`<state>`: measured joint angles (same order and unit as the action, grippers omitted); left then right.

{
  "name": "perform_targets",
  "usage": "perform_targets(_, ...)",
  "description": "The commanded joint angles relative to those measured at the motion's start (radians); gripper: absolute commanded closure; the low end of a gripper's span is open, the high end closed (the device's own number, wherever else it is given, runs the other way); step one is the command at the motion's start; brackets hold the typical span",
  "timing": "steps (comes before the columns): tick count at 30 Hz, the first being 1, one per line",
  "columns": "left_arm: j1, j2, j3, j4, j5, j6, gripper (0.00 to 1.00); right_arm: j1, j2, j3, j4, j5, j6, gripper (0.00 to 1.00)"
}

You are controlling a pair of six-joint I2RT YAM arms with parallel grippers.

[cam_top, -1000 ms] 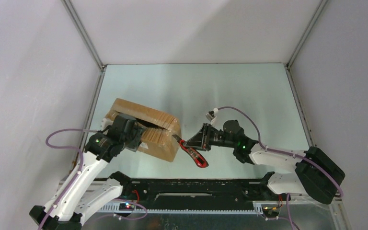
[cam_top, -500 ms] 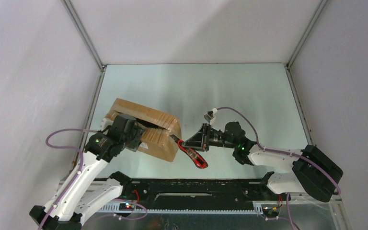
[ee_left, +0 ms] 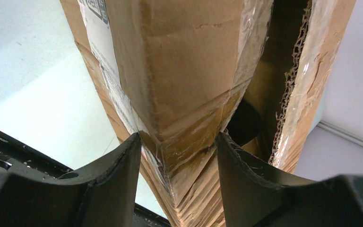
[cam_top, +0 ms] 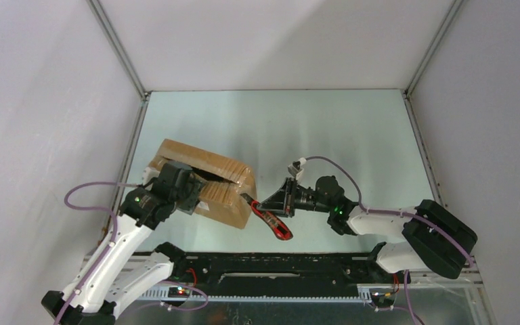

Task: Unpack the express box
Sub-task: Cut the express box at the center of the board.

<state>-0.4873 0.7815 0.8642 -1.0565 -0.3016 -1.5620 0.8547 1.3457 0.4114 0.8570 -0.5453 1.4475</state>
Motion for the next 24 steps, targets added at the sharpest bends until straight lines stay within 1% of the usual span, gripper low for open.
perform_targets(1, -0.004, 0.003, -0.03, -0.116, 0.06, 0.053, 0.51, -0.018, -0.027, -0.025, 0.026, 0.037, -0.001, 1.0)
perform_targets(10, -0.004, 0.005, -0.032, -0.115, 0.062, 0.05, 0.51, -0.02, 0.005, -0.02, 0.17, 0.011, 0.04, 1.0)
perform_targets(16, -0.004, 0.008, -0.031, -0.117, 0.065, 0.051, 0.51, -0.008, -0.018, 0.006, 0.09, 0.028, 0.004, 1.0)
perform_targets(20, -0.004, 0.007, -0.033, -0.115, 0.068, 0.048, 0.51, -0.013, 0.017, 0.005, 0.116, 0.029, 0.019, 1.0)
perform_targets(24, -0.004, 0.006, -0.033, -0.114, 0.07, 0.049, 0.51, -0.011, 0.043, 0.007, 0.182, 0.02, 0.042, 1.0)
